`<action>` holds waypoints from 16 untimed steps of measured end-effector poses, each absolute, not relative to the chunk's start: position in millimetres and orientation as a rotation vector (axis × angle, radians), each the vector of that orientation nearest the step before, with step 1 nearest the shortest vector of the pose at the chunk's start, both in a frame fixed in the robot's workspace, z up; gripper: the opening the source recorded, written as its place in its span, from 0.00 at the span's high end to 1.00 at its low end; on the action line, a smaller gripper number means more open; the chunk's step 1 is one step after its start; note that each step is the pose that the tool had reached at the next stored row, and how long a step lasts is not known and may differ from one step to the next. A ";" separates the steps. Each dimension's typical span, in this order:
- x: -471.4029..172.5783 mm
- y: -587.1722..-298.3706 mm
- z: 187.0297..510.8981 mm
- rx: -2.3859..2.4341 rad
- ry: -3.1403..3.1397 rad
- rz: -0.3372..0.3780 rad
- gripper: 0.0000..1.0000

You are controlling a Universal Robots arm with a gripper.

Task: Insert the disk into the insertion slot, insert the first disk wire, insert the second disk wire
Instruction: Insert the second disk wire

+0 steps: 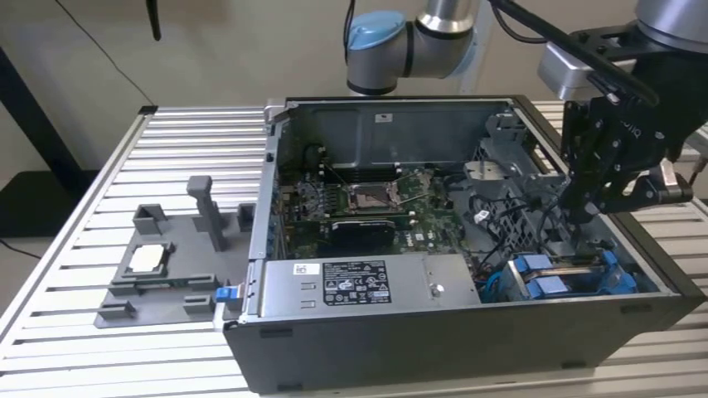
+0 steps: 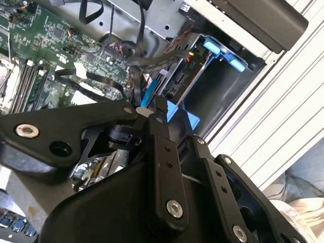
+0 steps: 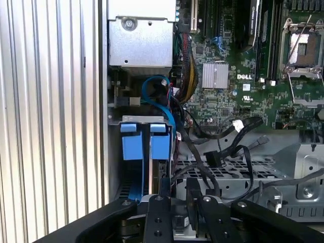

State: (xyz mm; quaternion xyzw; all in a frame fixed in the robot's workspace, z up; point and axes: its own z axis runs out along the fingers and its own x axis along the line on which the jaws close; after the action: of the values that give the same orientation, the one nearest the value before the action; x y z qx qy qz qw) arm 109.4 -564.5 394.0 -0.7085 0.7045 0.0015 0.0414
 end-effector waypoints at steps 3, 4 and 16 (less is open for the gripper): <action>104.5 -562.9 394.7 -2.168 2.156 0.003 0.73; 103.0 -562.5 394.9 -2.168 2.155 0.002 0.73; 84.5 -542.3 394.3 -2.157 2.143 -0.022 0.73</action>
State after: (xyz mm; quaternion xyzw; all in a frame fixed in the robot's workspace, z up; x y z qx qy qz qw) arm 84.5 -542.3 394.3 -0.7085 0.7038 -0.0072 0.0503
